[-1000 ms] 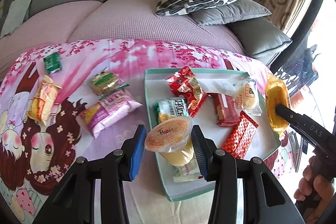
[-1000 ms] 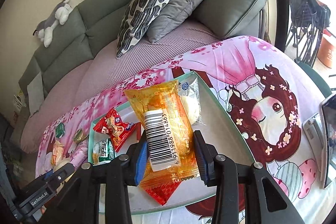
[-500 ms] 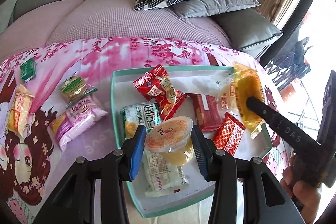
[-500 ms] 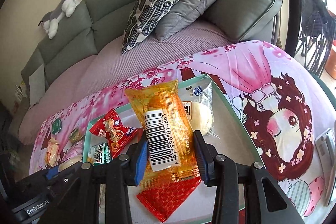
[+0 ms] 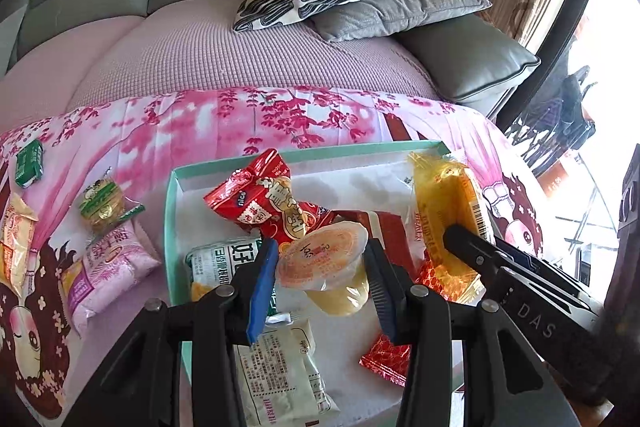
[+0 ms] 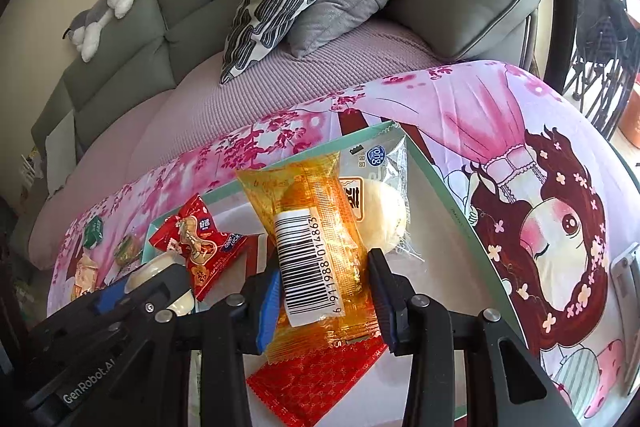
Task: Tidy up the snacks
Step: 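Open the left tool over the tray while the right releases the bread bag beside the bun, then withdraw both open tools from the tray back toward the snack pile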
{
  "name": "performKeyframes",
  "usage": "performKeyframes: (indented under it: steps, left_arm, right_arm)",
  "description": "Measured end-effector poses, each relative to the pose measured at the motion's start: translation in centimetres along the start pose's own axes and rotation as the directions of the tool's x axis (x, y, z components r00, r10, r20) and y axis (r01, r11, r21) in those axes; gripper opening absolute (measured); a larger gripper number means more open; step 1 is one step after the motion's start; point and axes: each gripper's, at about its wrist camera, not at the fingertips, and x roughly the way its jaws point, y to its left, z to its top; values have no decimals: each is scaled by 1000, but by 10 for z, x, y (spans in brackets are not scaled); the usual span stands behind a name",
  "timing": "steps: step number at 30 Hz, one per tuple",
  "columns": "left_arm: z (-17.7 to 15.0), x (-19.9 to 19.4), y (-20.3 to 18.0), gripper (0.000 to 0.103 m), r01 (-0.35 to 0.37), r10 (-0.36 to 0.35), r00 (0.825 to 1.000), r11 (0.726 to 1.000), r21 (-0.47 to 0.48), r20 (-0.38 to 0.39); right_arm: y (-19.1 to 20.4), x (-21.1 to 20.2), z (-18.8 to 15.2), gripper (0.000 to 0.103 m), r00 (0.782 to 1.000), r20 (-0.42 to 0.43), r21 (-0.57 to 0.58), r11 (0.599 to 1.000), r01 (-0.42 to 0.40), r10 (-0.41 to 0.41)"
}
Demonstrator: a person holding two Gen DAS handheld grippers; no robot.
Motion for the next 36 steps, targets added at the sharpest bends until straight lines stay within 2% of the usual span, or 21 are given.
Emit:
performKeyframes:
  steps: [13, 24, 26, 28, 32, 36]
  left_arm:
    - [-8, 23, 4, 46, -43, 42, 998, 999, -2, -55]
    - [-8, 12, 2, 48, -47, 47, 998, 999, 2, -53]
    - [-7, 9, 3, 48, -48, 48, 997, 999, -2, -55]
    - [-7, 6, 5, 48, -47, 47, 997, 999, -11, -60]
    - [-8, -3, 12, 57, -44, 42, 998, 998, -38, -55]
    - [-12, -9, 22, 59, -62, 59, 997, 997, -51, -50]
  right_arm:
    - [0, 11, -5, 43, 998, -53, -1, 1000, 22, -22]
    - [4, 9, -4, 45, 996, -77, -28, 998, 52, -54]
    - [4, 7, -3, 48, 996, -75, -29, 998, 53, -55]
    - [5, 5, -3, 61, 996, -74, -30, 998, 52, -54]
    - [7, 4, -2, 69, 995, -78, -44, 997, 65, -68]
    - [10, 5, -2, 78, 994, -82, -53, 997, 63, -67]
